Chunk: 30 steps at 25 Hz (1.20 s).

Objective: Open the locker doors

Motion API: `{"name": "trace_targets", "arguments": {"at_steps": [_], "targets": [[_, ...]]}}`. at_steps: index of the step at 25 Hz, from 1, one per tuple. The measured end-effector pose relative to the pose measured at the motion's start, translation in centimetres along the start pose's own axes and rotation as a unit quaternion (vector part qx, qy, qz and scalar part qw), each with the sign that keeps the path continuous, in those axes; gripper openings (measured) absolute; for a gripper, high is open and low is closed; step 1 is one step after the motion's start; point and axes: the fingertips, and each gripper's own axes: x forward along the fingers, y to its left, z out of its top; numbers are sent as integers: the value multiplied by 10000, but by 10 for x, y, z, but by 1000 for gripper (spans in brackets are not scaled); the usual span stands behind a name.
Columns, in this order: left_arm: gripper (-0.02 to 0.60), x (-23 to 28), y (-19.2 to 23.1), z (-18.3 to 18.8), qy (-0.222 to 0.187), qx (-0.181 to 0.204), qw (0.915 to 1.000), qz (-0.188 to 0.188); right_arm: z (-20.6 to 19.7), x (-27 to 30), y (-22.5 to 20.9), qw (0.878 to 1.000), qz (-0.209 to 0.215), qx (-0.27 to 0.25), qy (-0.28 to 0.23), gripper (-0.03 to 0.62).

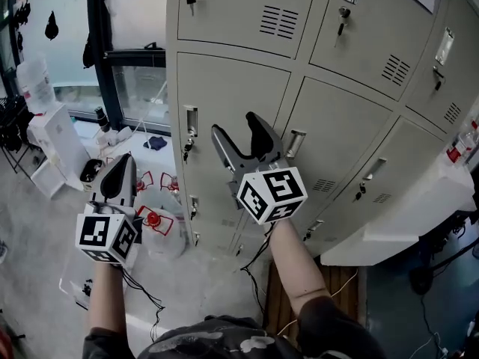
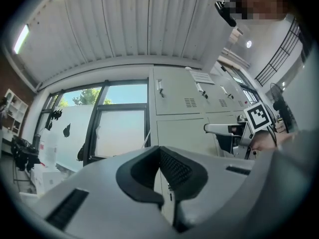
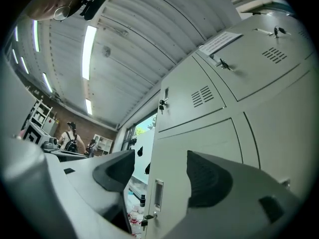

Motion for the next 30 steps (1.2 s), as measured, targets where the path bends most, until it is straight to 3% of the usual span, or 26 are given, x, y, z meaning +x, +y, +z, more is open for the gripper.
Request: {"name": "trace_targets", "arguments": {"at_steps": [6,10,14,19,26,30], "targets": [[9,32,21,45,-389,-12,9992,-36,41,38,8,9987,188,-424,-200,314],[9,55,40,71,-575,24,9979,-284,73,64,20,9963,178,-767,-334,314],[9,73,65,91,-704,86,9958,-583,111,92,39,9899,-72,-1229,-706,313],[9,103,94,124,-957,325,9895,-1029,146,127,54,9704,-531,-2202,-842,314],[9,132,121,160,-1240,488,9804,-1453,177,168,48,9621,-1030,-2419,-728,314],[9,142,127,179,-1401,739,9755,-1528,187,186,51,9481,-1167,-2881,-677,314]]}}
